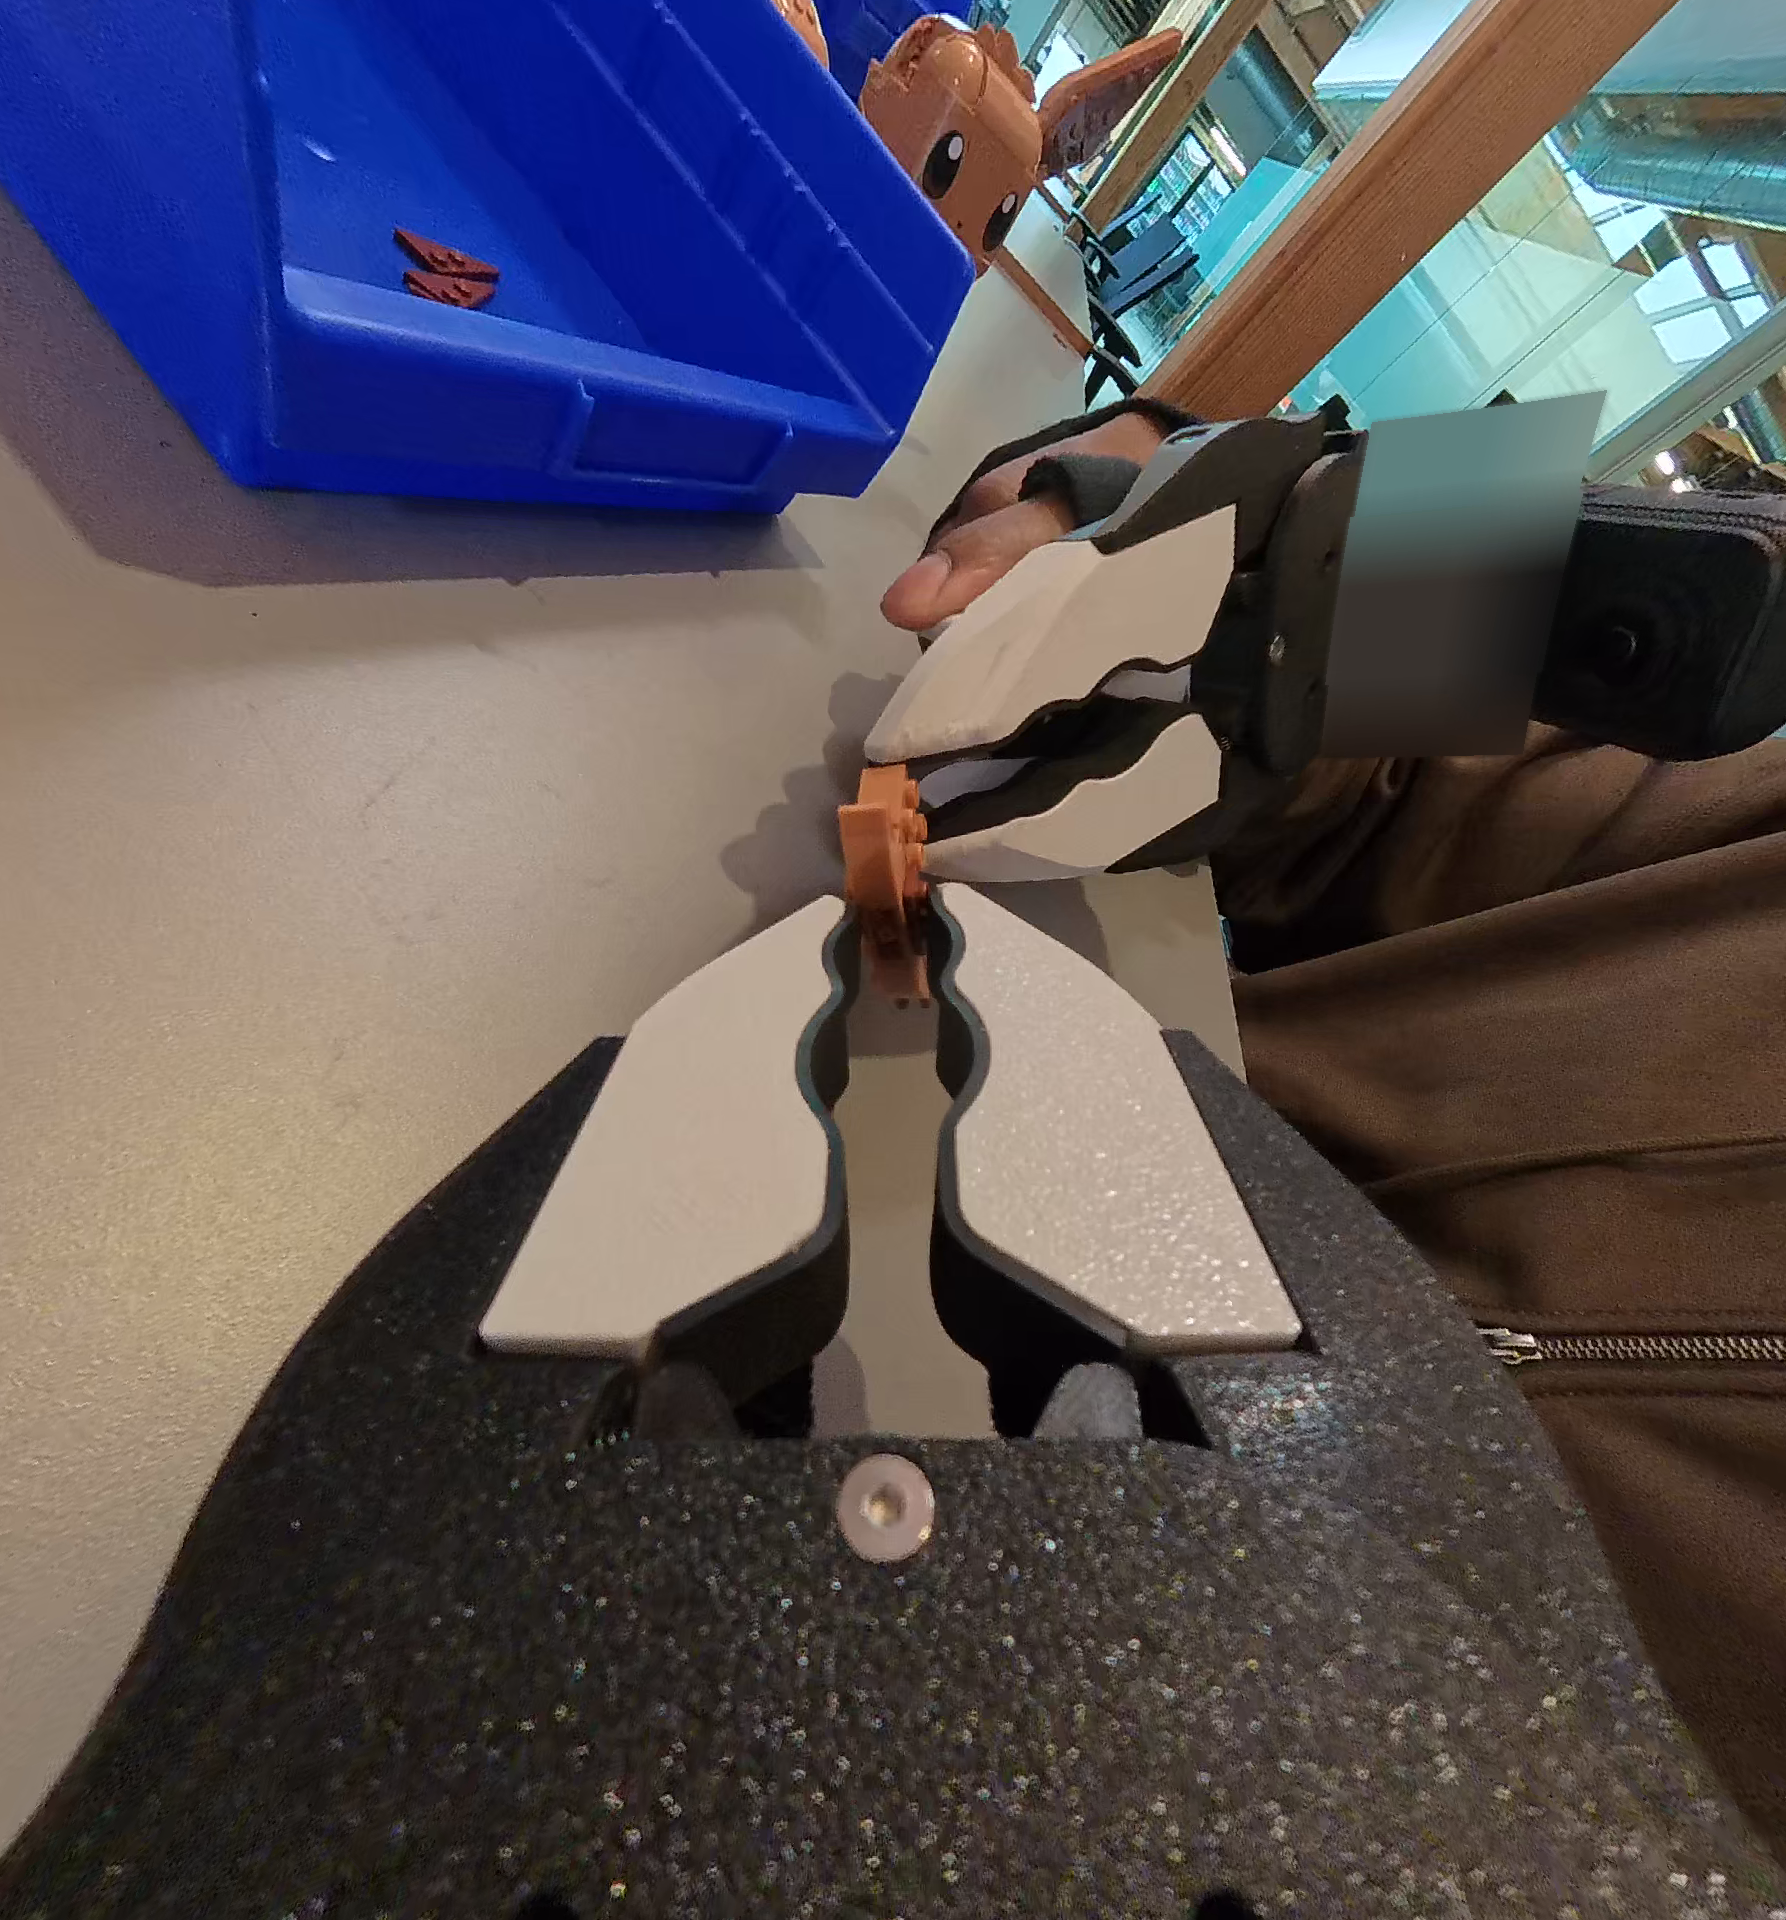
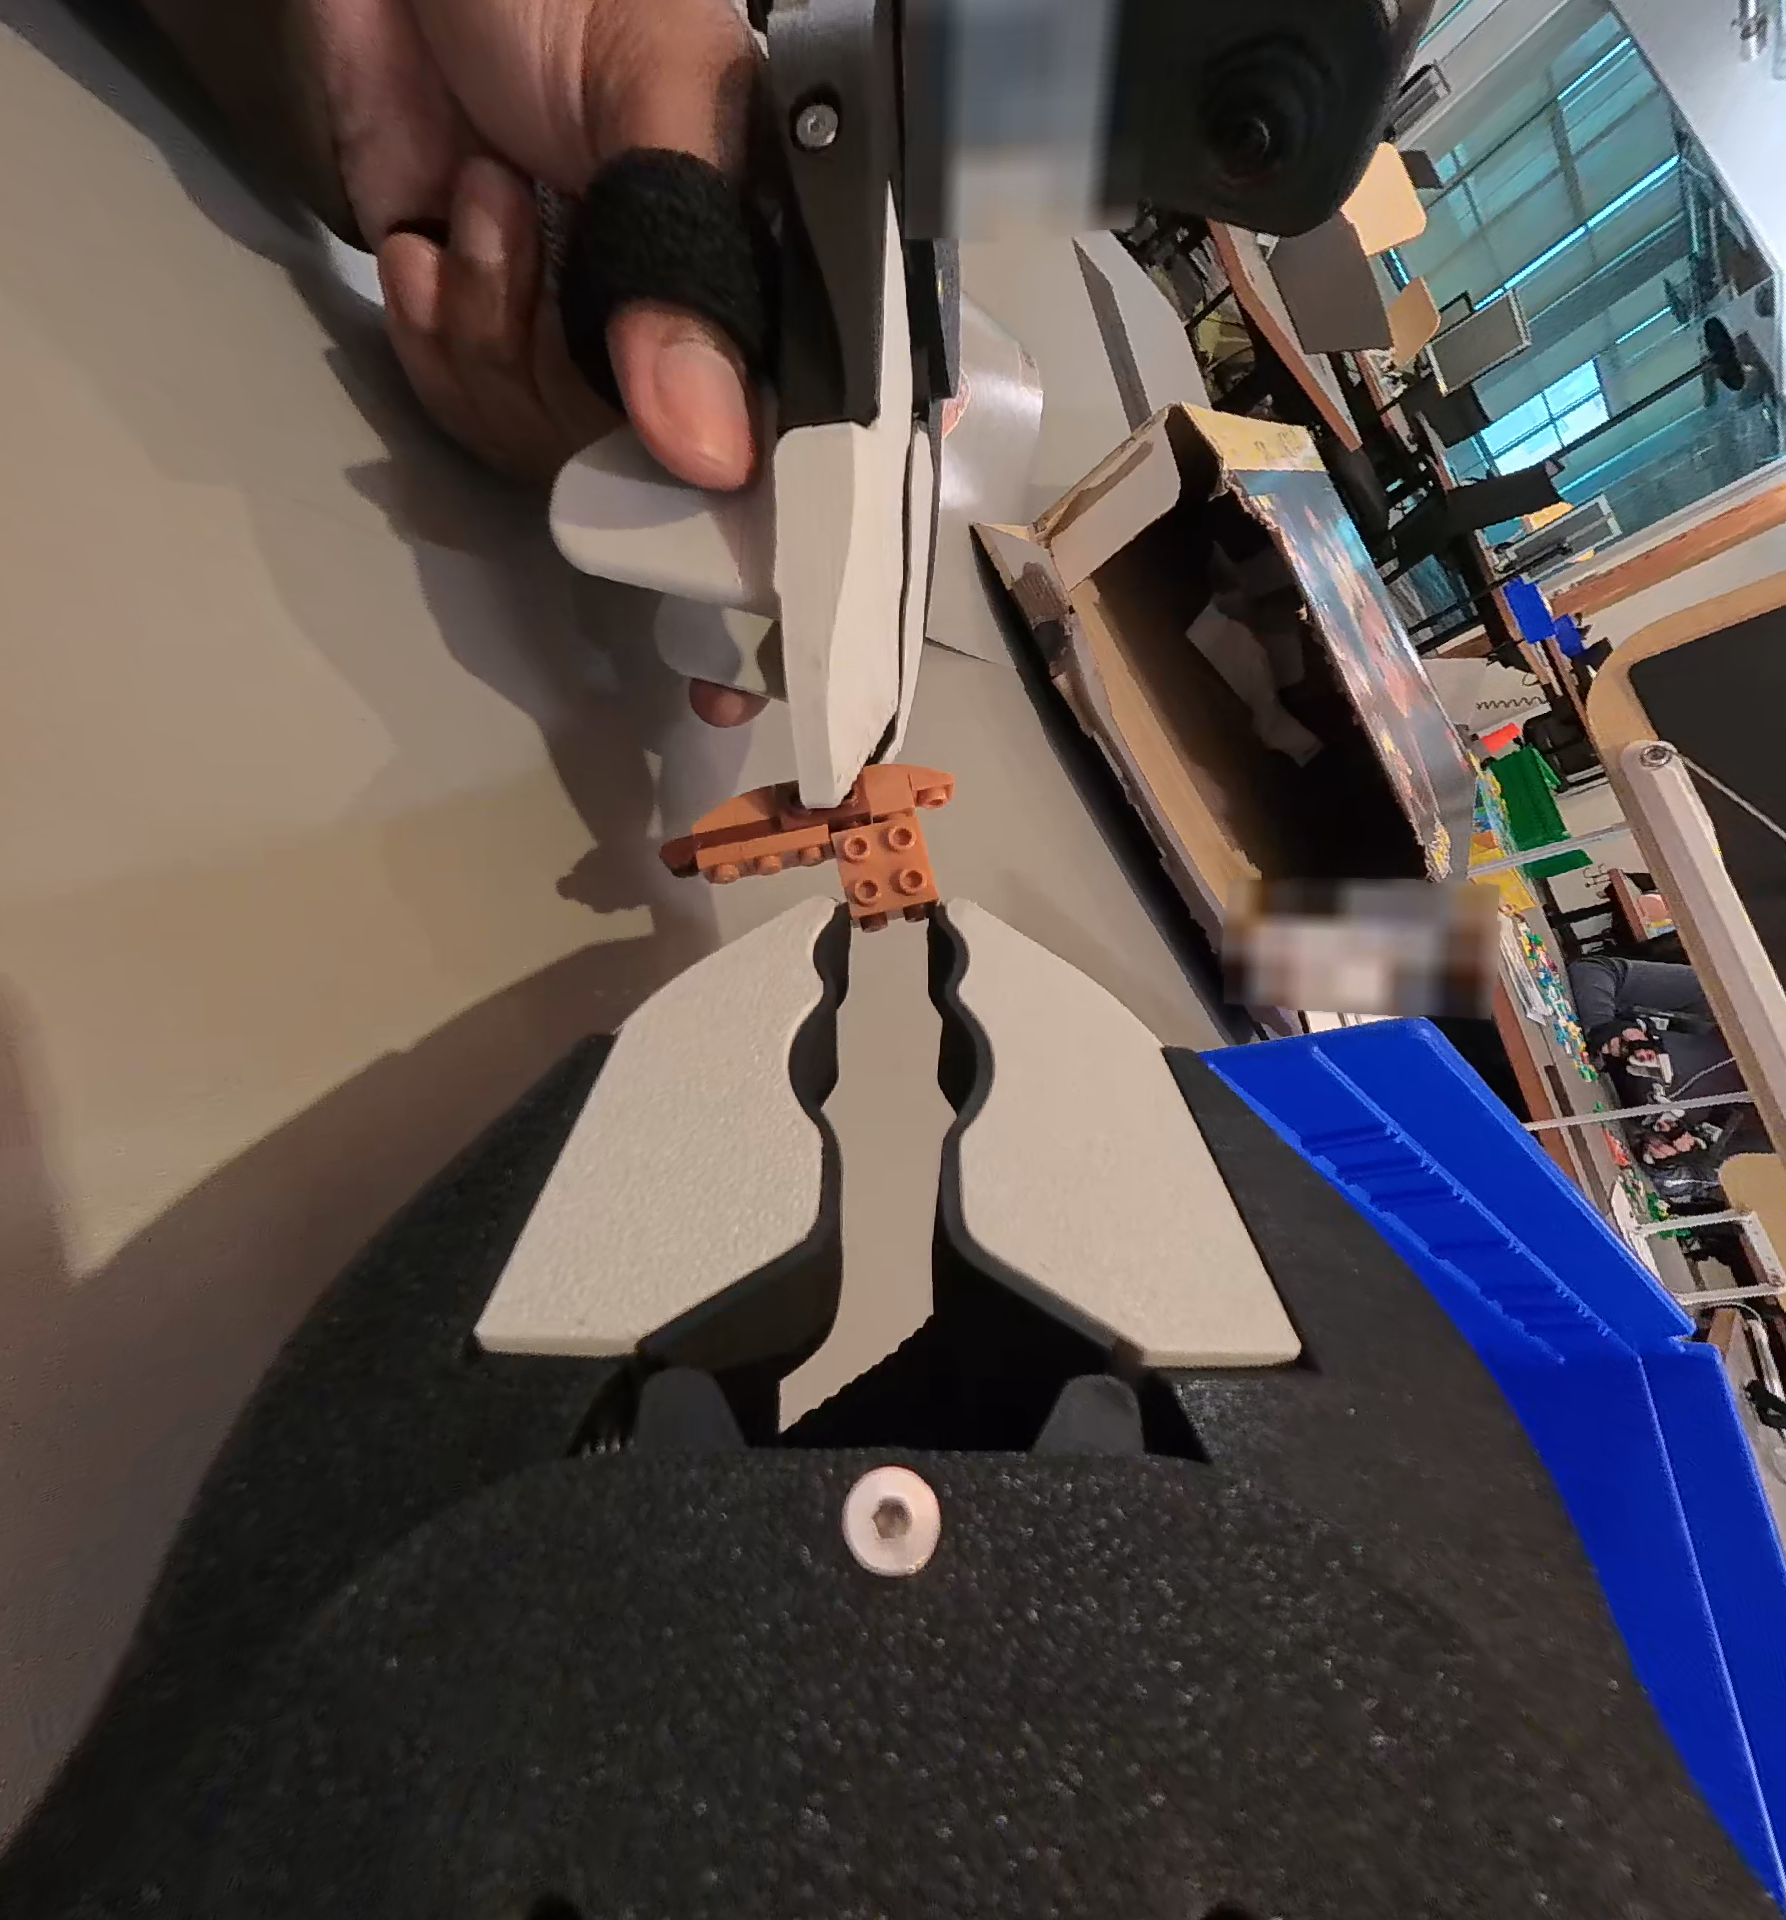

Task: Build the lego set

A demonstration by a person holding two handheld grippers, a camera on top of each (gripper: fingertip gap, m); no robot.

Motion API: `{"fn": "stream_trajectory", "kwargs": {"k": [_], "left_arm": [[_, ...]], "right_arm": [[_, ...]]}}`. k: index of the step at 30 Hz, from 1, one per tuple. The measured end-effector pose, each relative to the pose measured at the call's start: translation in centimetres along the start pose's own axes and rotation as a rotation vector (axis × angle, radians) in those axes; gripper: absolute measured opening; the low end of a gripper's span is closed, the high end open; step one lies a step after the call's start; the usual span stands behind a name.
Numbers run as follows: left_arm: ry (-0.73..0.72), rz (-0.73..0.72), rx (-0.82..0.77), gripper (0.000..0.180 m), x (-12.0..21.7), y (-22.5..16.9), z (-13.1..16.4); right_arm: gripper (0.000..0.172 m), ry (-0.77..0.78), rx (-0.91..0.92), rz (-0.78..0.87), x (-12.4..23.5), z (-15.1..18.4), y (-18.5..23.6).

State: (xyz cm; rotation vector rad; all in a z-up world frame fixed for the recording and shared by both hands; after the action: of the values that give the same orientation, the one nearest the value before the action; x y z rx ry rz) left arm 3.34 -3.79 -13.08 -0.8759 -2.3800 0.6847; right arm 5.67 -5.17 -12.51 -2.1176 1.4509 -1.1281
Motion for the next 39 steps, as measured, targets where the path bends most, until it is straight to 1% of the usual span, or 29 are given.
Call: {"fn": "stream_trajectory", "kwargs": {"k": [21,30,35,39], "left_arm": [[0.012,0.011,-0.037,0.011,0.0,-0.4,0.2],[0.016,0.010,-0.074,0.012,-0.4,-0.7,0.3],[0.013,-0.009,-0.123,0.012,-0.8,-1.4,0.6],[0.018,-0.003,-0.134,0.011,-1.1,-1.7,0.8]], "right_arm": [[0.014,-0.045,0.013,-0.025,0.3,-0.1,0.2],[0.014,-0.059,0.062,-0.015,0.8,-0.1,0.3],[0.014,-0.079,0.114,-0.007,1.6,-0.2,0.8],[0.014,-0.088,0.111,-0.020,1.9,0.0,1.0]]}}
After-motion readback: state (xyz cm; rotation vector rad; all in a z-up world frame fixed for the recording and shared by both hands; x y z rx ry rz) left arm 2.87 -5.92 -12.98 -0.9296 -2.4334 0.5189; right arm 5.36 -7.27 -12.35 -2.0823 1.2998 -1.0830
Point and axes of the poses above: each gripper's, where its closed fingertips meet, x back along the fingers, z out of its underside, y = z × x across the jaws, the point moved 1 cm from there along x, back along the fingers, and after that the axes turned 1 degree about y, right-handed, at the moved point
